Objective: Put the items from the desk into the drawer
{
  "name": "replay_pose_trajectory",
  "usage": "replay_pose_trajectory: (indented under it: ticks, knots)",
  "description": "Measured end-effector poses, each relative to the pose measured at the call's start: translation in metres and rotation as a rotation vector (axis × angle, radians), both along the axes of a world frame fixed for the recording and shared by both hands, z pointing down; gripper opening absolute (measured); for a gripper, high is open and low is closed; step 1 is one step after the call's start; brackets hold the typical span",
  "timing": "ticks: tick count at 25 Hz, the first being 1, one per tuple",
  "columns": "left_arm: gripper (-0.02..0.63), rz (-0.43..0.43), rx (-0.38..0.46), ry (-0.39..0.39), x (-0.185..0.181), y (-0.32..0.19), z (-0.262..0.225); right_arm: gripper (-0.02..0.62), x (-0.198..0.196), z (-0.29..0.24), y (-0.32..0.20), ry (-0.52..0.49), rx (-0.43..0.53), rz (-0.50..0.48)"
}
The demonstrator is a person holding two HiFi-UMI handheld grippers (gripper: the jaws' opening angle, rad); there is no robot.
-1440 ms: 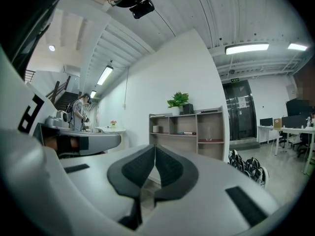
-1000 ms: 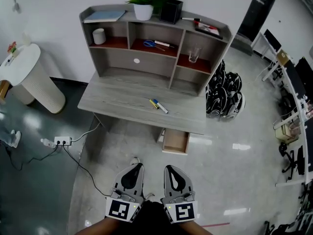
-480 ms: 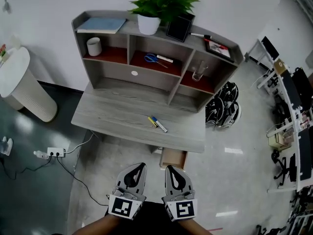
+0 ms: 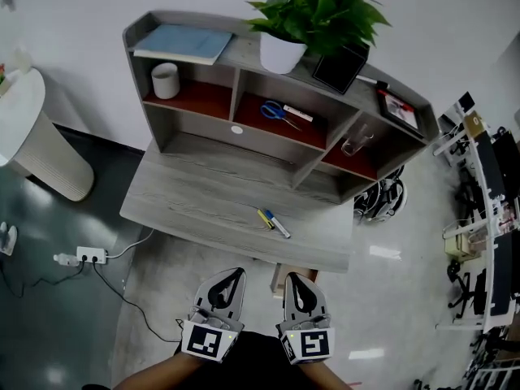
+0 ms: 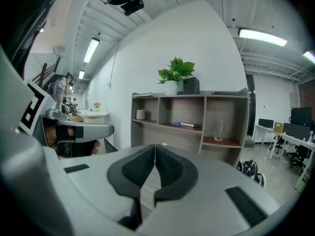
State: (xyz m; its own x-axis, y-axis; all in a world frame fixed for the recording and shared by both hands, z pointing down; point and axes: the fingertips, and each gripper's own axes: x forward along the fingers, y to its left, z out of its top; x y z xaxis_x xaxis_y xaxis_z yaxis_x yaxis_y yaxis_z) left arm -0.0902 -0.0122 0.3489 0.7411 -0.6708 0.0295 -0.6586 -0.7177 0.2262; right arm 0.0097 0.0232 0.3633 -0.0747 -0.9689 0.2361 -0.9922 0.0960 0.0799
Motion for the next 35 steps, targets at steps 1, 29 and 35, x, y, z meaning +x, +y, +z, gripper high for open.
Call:
replay_pose_trajectory:
  ticks: [1,29,35]
  knots:
    - [0.014,0.008,0.0,0.0,0.001,-0.007,0.002,0.018,0.002,0.004,-0.007,0.001,-0.012,0.007]
    - [0.014,-0.094,-0.078,-0.061,0.019,-0.121,0.032,0.02,0.038,0.149,-0.15,0.067,-0.303,-0.178]
    - [0.014,-0.163,-0.124,-0.08,0.024,-0.138,0.044,0.046,0.05,0.221,-0.173,0.066,-0.467,-0.241]
